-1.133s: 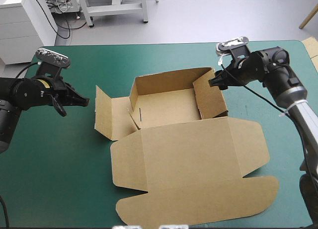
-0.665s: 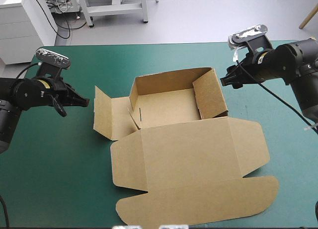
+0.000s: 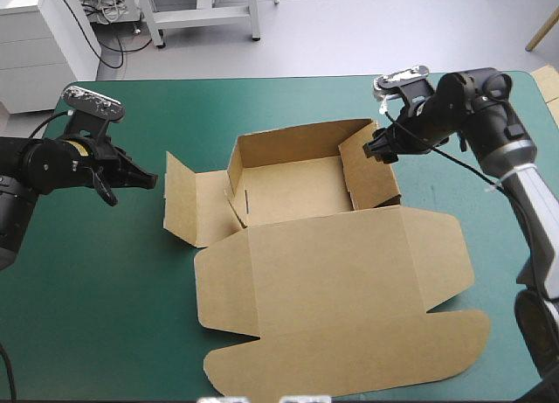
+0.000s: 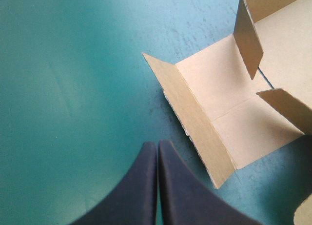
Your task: Fold the box
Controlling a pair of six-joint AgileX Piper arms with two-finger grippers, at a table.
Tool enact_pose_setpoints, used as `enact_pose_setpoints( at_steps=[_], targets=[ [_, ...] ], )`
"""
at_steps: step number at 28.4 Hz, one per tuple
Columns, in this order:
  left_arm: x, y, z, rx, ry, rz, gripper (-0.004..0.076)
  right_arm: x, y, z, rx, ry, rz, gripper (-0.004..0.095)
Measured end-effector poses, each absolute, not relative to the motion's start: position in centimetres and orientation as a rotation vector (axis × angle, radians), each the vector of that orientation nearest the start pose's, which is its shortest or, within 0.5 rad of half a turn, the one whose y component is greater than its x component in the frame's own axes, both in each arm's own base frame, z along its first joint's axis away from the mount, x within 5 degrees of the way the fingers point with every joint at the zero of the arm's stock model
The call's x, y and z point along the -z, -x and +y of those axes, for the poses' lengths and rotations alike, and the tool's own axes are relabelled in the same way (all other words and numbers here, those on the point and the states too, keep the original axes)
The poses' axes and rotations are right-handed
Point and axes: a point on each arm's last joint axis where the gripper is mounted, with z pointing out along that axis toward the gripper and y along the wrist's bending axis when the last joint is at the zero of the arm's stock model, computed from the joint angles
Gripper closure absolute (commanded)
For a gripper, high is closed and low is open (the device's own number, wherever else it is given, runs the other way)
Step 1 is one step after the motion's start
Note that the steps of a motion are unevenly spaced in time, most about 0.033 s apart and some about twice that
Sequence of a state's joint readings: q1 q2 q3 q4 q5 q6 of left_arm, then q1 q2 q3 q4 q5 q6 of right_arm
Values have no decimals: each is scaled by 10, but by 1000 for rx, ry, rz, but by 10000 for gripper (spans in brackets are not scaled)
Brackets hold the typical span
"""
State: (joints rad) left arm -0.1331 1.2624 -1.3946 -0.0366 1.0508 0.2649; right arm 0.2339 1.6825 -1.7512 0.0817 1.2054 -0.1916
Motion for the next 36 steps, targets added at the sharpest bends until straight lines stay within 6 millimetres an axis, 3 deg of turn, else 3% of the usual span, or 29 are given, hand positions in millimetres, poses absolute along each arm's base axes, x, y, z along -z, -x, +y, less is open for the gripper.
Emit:
enact_pose_setpoints(
  at_steps=[8, 10, 15, 23, 25, 36],
  targets=[
    [-412, -249, -37, -7, -464, 2367, 732, -292, -399, 103, -141, 566, 2765, 263],
    [-412, -248, -37, -7, -466, 2373, 732, -283, -402, 104, -148, 566, 2784, 280],
    [-411, -248, -37, -2, -468, 2385, 732, -276, -407, 106, -156, 562, 2787, 433],
    [-411, -247, -37, 12, -463, 2387, 732, -273, -408, 105, -150, 563, 2790, 859],
    [-411, -247, -38, 18, -463, 2387, 732, -273, -409, 105, -149, 561, 2786, 927],
    [-410, -246, -38, 20, -465, 2399, 732, -273, -409, 106, -166, 553, 2783, 928]
  ],
)
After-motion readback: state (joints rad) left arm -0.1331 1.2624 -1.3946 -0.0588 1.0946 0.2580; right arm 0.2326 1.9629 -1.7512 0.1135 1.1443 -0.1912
